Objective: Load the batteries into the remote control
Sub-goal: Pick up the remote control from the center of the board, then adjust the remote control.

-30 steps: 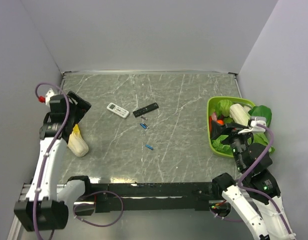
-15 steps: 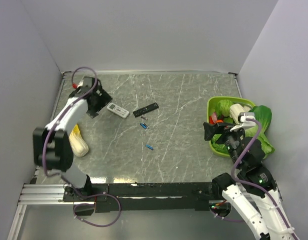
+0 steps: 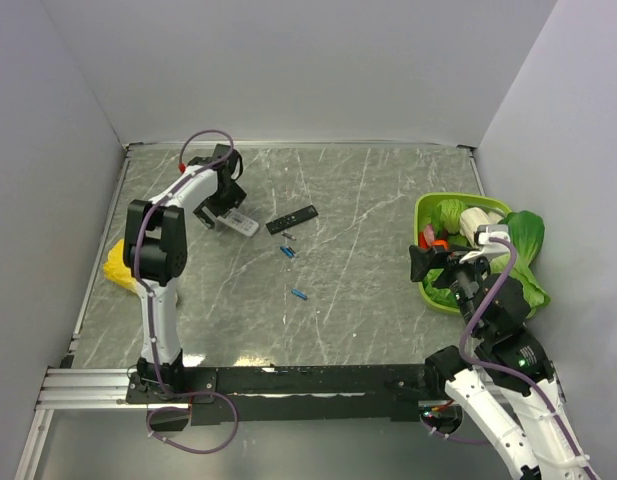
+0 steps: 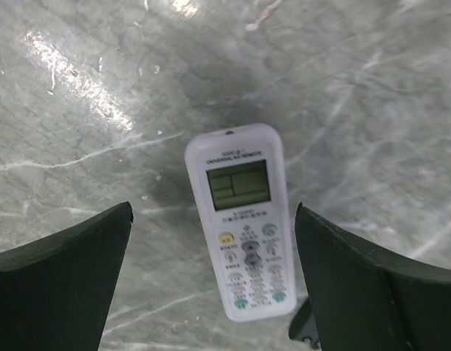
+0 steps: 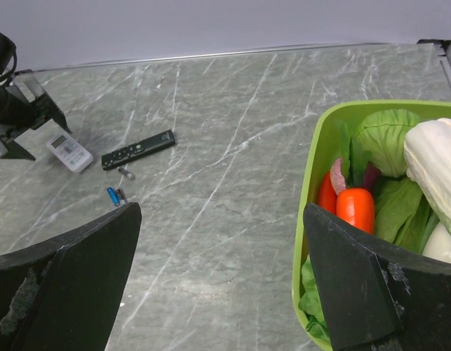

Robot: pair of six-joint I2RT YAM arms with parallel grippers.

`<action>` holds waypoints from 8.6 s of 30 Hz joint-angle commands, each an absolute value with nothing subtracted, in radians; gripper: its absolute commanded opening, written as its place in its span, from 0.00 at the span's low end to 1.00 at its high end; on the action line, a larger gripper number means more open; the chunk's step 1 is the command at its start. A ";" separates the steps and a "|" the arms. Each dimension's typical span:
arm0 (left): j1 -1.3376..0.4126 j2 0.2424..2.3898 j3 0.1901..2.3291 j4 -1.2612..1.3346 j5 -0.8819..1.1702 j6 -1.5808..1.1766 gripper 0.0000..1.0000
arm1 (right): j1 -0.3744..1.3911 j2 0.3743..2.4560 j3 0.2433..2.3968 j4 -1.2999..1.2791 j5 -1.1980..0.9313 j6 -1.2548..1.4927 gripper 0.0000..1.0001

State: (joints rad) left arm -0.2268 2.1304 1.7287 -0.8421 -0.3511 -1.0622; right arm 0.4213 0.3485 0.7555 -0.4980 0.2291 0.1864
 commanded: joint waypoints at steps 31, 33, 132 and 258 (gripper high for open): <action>-0.255 1.639 1.295 -0.444 -0.108 -0.884 0.07 | 0.426 0.518 0.788 -0.528 -0.127 0.204 1.00; -0.255 1.521 1.185 -0.295 -0.033 -0.862 0.06 | 0.426 0.560 0.798 -0.528 -0.190 0.212 1.00; -0.859 0.968 0.747 0.258 -0.083 -0.819 0.76 | 0.928 0.982 0.939 -0.160 -0.060 0.463 0.00; -0.767 0.664 0.716 0.329 0.005 -0.756 0.01 | 0.831 0.937 0.822 0.272 -0.512 0.557 0.66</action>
